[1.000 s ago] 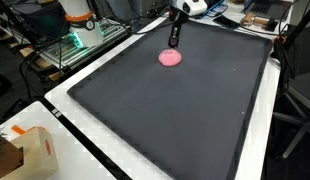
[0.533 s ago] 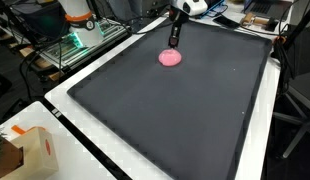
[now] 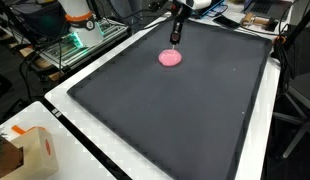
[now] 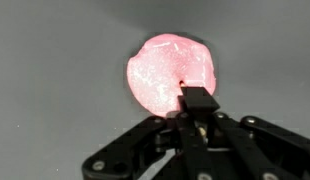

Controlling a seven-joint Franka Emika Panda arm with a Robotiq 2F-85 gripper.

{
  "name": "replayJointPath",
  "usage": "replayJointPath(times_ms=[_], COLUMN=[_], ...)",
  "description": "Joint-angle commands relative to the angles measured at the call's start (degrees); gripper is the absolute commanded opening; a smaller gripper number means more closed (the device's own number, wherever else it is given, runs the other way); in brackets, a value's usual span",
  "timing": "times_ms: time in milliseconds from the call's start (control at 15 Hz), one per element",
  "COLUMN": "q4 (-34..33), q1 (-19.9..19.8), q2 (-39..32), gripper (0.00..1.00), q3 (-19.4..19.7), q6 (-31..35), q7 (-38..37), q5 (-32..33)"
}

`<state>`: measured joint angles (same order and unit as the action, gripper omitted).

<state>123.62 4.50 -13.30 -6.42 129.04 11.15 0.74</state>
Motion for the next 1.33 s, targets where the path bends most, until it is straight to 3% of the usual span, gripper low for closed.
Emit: replayJointPath(times_ms=[0, 733, 1133, 1200, 1267], q4=[-0.58, -3.43, -4.15, -4.74, -4.88], q1=[0.69, 2.37, 2.75, 2.45, 2.45], q2=[2.43, 10.18, 13.0, 11.69, 11.87], gripper=[0.03, 0.03, 0.03, 0.03, 0.12], q3=[0.04, -0.51, -0.89, -0.8, -0.81], q6=[-3.68, -13.22, -14.04, -13.4, -13.4], q7=[-2.19, -6.87, -9.88, -7.35, -7.59], q5=[0.84, 2.27, 3.68, 1.6, 1.75])
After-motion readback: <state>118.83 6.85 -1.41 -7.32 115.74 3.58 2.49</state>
